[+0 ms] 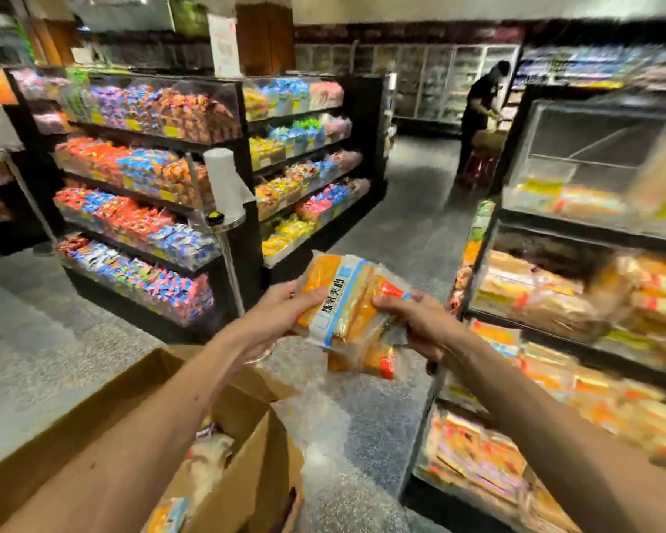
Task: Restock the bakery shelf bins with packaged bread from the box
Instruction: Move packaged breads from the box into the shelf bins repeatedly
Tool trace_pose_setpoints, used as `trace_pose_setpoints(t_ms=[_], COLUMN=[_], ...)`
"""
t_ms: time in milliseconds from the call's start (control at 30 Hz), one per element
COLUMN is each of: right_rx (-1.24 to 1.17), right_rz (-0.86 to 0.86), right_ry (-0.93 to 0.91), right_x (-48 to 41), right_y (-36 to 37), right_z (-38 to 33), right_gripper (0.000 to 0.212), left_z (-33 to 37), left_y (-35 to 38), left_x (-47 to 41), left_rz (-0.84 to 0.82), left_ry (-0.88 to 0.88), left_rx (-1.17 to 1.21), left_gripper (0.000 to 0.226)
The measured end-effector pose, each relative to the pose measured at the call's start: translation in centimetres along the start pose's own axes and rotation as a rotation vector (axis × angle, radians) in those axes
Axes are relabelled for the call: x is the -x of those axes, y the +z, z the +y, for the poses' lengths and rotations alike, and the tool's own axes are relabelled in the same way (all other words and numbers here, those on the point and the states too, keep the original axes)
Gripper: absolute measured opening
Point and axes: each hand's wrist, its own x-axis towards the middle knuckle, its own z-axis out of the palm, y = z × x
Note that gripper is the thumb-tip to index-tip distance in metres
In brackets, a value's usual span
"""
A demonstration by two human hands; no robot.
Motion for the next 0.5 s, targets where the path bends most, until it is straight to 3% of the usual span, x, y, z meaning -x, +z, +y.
trace_pose_setpoints(t_ms=[200,400,500], right_rx=[-0.025,-0.018,-0.037], right_rz=[0.130,0.298,0.380], right_ry=[-0.117,-0.186,-0.202], right_x=[5.0,9.5,10.6], right_y=[-14.0,-26.7,-30.9], right_z=[-4.2,-6.5,-6.5], right_gripper=[0.043,0.049,0.047], left_z=[3.5,4.7,4.3], left_y=[13.8,26.9,32.1], left_x=[-5.9,-10.4,-12.5], left_rz=[-0.194,-0.284,-0.249], left_ry=[0.047,0.124,0.156], left_rx=[-0.060,-0.175,-0.233], left_gripper=[0.015,0.012,0.039])
